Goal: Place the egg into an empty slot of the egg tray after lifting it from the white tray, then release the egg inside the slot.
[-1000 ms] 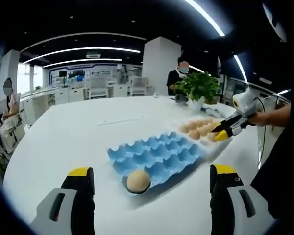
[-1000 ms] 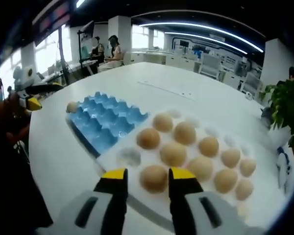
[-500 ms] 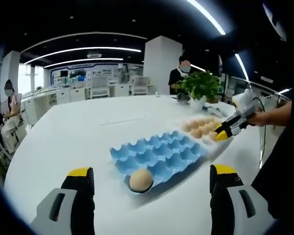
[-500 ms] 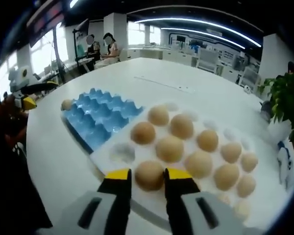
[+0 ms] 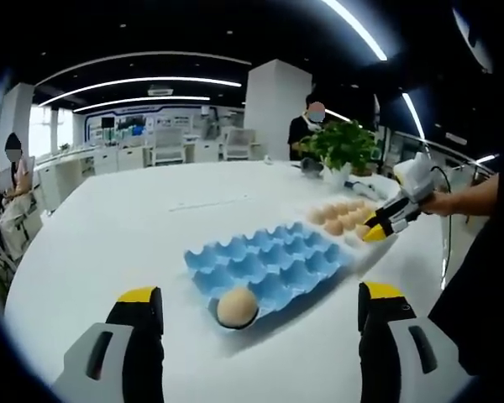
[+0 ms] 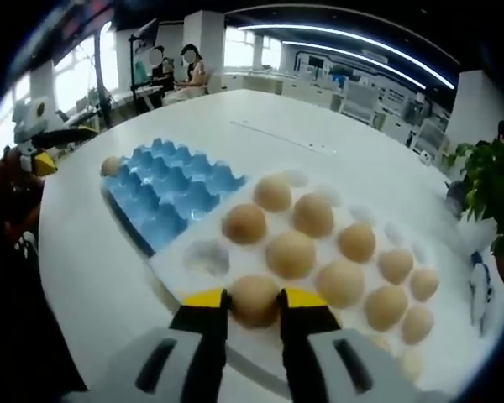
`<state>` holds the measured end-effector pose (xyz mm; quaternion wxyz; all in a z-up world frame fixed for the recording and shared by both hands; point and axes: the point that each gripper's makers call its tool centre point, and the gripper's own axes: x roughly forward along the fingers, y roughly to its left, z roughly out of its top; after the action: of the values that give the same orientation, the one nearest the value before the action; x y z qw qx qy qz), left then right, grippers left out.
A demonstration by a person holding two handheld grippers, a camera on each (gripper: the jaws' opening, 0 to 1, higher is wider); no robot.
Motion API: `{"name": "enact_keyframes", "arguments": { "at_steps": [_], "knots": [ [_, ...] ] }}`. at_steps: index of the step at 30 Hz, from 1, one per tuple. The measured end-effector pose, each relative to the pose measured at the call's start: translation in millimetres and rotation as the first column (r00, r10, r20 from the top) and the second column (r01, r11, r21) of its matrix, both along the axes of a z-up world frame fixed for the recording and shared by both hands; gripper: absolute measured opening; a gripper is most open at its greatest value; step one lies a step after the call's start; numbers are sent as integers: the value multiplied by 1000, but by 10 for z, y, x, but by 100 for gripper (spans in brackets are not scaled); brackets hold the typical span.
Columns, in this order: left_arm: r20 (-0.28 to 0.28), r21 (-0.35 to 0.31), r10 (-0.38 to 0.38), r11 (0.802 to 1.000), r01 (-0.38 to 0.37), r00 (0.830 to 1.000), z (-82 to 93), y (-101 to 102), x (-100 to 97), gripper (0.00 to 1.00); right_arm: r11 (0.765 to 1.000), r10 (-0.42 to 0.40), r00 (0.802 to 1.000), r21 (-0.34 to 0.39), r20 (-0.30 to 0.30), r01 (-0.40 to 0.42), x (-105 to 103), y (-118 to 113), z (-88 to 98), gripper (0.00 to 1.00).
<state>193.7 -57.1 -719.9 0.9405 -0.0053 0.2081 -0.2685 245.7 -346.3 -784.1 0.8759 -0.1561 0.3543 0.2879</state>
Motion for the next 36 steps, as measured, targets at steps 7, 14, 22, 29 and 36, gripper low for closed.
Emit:
{"name": "enact_keyframes", "arguments": {
  "at_steps": [7,14,22,29,36],
  "knots": [
    [8,7,-1,1000,1,1000,5,10,15,98,1000,-7,1000,13,12,6,-11,-8,93,23],
    [14,26,1,1000,-1,1000,-7,46,12,98,998,-28,999,60,27,26,22,-22,248,23],
    [7,28,-6,1000,5,1000,-23,35,0,97,997,7,999,82,42,-11,10,119,353,23],
    [-2,33,-13,999,13,1000,-44,28,-1,98,995,29,998,96,47,-33,7,212,391,23],
    [-1,33,-25,999,25,1000,-40,11,0,97,992,65,997,109,46,-70,-20,361,432,23]
  ]
}}
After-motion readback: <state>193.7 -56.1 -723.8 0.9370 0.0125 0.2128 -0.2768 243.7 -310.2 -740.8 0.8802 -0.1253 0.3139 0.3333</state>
